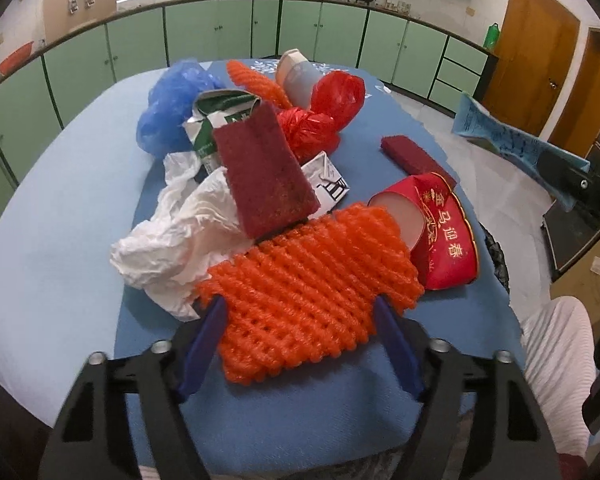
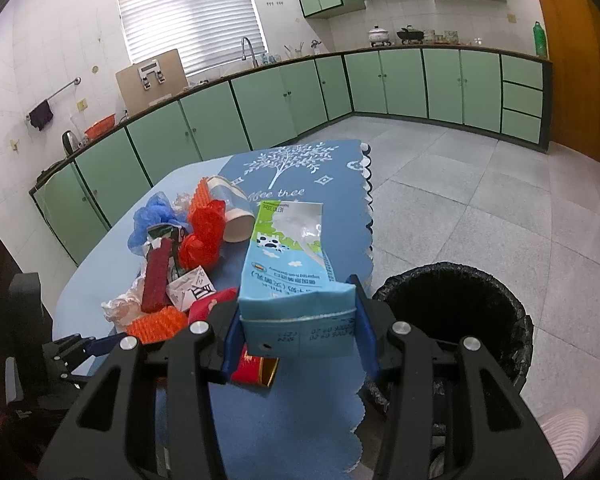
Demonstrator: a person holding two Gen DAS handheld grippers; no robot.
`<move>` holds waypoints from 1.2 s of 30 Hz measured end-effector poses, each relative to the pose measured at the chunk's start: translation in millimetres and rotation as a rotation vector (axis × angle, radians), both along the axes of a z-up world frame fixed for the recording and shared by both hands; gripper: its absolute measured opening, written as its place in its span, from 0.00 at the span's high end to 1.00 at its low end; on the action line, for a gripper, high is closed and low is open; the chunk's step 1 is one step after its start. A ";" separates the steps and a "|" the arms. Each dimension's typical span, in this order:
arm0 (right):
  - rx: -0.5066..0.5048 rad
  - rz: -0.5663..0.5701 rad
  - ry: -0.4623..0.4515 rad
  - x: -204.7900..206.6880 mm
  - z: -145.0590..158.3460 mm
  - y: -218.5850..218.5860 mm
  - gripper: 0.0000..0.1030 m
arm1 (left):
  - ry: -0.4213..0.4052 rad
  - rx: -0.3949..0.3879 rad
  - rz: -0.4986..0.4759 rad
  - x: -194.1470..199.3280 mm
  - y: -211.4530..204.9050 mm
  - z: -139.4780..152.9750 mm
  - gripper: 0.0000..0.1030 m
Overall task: Collect trash
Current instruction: 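Grasp the orange foam net with the left gripper while the right gripper holds the carton, then carry the carton and orange net over the bin and open both grippers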
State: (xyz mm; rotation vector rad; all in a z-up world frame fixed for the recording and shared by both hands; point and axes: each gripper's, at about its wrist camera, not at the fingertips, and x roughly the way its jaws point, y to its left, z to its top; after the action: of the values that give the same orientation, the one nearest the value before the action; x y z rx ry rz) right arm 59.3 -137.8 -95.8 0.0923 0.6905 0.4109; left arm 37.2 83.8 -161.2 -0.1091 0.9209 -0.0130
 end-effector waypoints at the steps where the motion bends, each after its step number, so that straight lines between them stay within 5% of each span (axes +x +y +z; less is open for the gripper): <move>1: -0.006 0.005 0.002 -1.2 -1.5 3.3 0.57 | -0.009 0.001 -0.001 -1.0 0.1 0.9 0.51; 4: -0.028 0.028 0.020 -4.7 -9.9 11.9 0.57 | -0.027 -0.004 -0.011 -3.3 -0.6 2.9 0.74; 8: -0.028 0.047 0.029 -9.1 -12.8 18.5 0.57 | -0.035 -0.015 -0.010 -4.1 0.5 5.2 0.81; 19: -0.006 0.043 -0.060 -18.4 20.0 8.9 0.57 | -0.204 0.005 -0.003 -23.8 3.0 60.1 0.86; 25: 0.026 0.010 -0.101 -19.5 39.3 -8.9 0.57 | -0.277 -0.047 -0.027 -26.1 1.8 90.5 0.86; 36: -0.019 -0.139 -0.136 -12.8 43.3 -64.0 0.57 | -0.338 -0.087 -0.212 17.7 -59.8 106.3 0.86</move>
State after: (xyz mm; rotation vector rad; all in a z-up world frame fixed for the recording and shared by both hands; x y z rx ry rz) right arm 46.5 -201.8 -52.5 0.0925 0.5499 0.2746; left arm 54.9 24.0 -54.9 -0.0860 0.5904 -0.2610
